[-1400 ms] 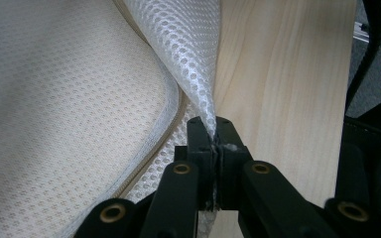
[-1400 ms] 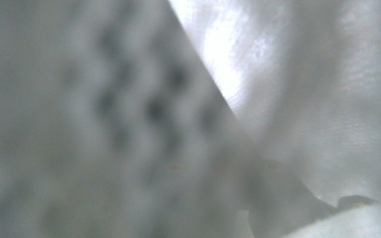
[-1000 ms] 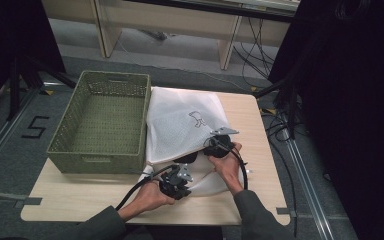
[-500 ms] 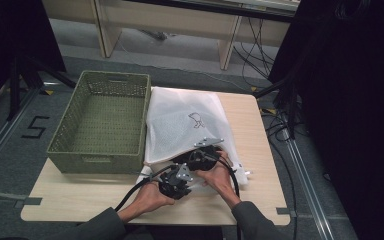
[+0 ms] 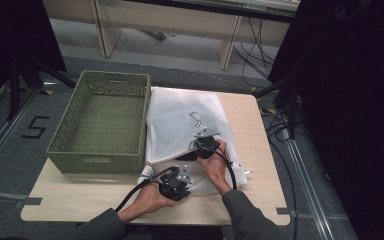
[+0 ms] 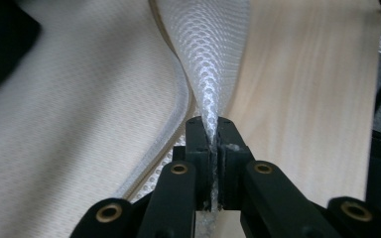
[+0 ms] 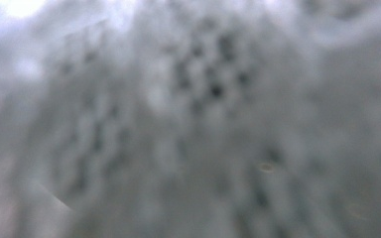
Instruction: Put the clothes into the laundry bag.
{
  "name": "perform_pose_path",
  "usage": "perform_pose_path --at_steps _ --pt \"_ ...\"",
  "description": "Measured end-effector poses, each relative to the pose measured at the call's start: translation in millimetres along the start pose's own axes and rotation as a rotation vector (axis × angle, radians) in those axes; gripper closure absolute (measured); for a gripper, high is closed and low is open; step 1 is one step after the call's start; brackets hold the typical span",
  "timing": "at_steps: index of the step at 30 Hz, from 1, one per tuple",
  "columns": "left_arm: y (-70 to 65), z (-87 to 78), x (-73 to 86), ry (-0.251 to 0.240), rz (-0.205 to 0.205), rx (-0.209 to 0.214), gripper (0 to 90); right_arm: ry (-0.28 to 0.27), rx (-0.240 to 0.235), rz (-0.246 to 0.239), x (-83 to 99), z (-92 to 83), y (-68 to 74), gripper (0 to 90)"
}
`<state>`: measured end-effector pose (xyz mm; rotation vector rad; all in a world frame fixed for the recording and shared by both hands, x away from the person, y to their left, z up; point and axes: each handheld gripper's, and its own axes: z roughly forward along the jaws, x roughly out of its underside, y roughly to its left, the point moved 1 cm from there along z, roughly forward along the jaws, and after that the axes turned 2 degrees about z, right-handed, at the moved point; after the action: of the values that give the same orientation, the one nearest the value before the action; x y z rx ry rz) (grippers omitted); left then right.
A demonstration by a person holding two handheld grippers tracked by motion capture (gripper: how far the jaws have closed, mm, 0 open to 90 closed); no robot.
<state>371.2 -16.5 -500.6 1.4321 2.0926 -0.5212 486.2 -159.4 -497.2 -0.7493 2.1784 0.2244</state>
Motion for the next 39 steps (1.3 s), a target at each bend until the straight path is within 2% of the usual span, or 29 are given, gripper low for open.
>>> perform_pose_path --at_steps 1,2,4,5,6,7,8,9,10,11,14,16,17,19,20,22,23,25,26,27,28,29,30,31,32,35,37,38,39 --pt "1.6 0.6 -0.8 -0.008 0.002 -0.007 86.0 0.014 -0.009 0.008 -0.7 -2.7 -0.3 82.4" --pt "3.2 0.6 -0.9 -0.005 0.002 -0.016 86.0 -0.007 -0.003 0.01 -0.4 -2.5 0.3 80.1" --pt "4.2 1.9 -1.0 -0.023 -0.022 -0.028 85.9 0.024 -0.036 0.013 -0.7 -9.6 -0.1 75.3" --pt "6.3 0.7 -0.3 -0.007 0.009 -0.032 85.8 0.026 -0.041 0.021 -1.0 -14.2 0.7 71.9" --pt "5.6 0.3 -0.2 -0.006 -0.006 -0.03 85.7 0.033 -0.053 0.021 -0.7 -18.8 0.3 66.8" --pt "5.6 -0.4 -0.2 -0.01 -0.002 -0.032 85.3 0.06 -0.087 0.039 0.6 -24.0 0.5 62.9" --pt "2.7 0.3 -0.5 -0.043 -0.033 -0.035 85.0 0.074 -0.115 0.056 2.6 -31.6 1.7 62.5" --pt "3.2 -3.2 -0.8 -0.018 -0.007 -0.03 84.7 0.051 -0.126 0.065 5.4 -40.2 3.2 61.6" --pt "3.0 -5.3 -1.7 -0.027 0.008 -0.035 84.0 0.062 -0.138 0.052 7.1 -50.6 2.0 60.5" --pt "1.3 -6.4 -2.1 -0.045 -0.008 -0.038 83.1 0.056 -0.163 0.049 8.3 -60.2 0.5 60.4" --pt "2.5 -15.0 -2.4 -0.051 -0.007 -0.036 77.0 0.009 -0.136 0.017 12.0 -89.8 -5.6 59.7" --pt "2.9 -22.1 -2.0 -0.057 -0.007 -0.037 70.4 -0.029 -0.117 0.025 14.4 -107.1 -10.9 59.5" --pt "2.8 -26.2 -1.4 -0.06 -0.013 -0.037 66.7 -0.038 -0.108 0.018 15.0 -114.1 -13.6 59.1" --pt "2.4 -36.0 0.0 -0.069 -0.016 -0.039 62.1 -0.049 -0.089 0.041 15.2 -125.1 -18.5 57.3" --pt "0.1 -38.6 0.7 -0.109 -0.059 -0.045 60.4 -0.055 -0.077 0.03 14.9 -127.7 -21.8 56.4" --pt "1.6 -48.1 3.6 -0.114 -0.077 -0.054 55.7 -0.059 -0.059 0.043 14.5 -129.4 -25.8 53.8" --pt "3.5 -53.5 5.3 -0.113 -0.071 -0.058 53.6 -0.061 -0.043 0.041 14.3 -128.6 -27.3 51.9" --pt "4.7 -62.6 9.6 -0.124 -0.101 -0.067 51.6 -0.049 -0.036 0.019 13.8 -125.8 -29.3 48.5" --pt "6.1 -67.1 11.9 -0.125 -0.097 -0.069 50.8 -0.049 -0.027 0.027 13.6 -123.9 -27.6 47.6" --pt "6.9 -71.7 14.4 -0.12 -0.104 -0.072 49.8 -0.024 -0.026 0.016 13.8 -123.3 -27.0 47.0" --pt "7.7 -75.7 16.8 -0.125 -0.114 -0.077 48.9 -0.056 -0.008 -0.02 13.3 -119.2 -28.5 46.5" --pt "8.7 -78.8 19.1 -0.131 -0.126 -0.077 48.2 -0.037 -0.012 -0.018 12.7 -118.3 -27.1 46.3" --pt "9.9 -82.5 21.1 -0.129 -0.13 -0.083 47.4 -0.044 -0.002 -0.009 12.2 -114.8 -24.7 46.3" --pt "11.5 -85.9 23.1 -0.13 -0.125 -0.097 47.1 -0.023 -0.009 -0.035 11.1 -113.4 -25.1 46.3" --pt "12.1 -88.1 25.2 -0.133 -0.141 -0.1 46.8 -0.035 0.002 -0.038 10.5 -109.8 -23.4 46.3" --pt "14.2 -93.4 31.7 -0.132 -0.151 -0.105 45.7 -0.013 0.007 -0.068 6.1 -105.9 -18.8 46.1" --pt "13.8 -95.7 35.9 -0.131 -0.166 -0.108 44.8 -0.03 0.014 -0.095 1.8 -103.1 -16.7 46.4" --pt "15.1 -97.0 37.6 -0.13 -0.15 -0.112 44.3 -0.032 0.013 -0.1 -0.5 -102.6 -15.7 47.2" --pt "14.4 -98.1 39.4 -0.128 -0.168 -0.114 43.9 -0.042 0.009 -0.106 -2.6 -101.5 -14.8 49.0"
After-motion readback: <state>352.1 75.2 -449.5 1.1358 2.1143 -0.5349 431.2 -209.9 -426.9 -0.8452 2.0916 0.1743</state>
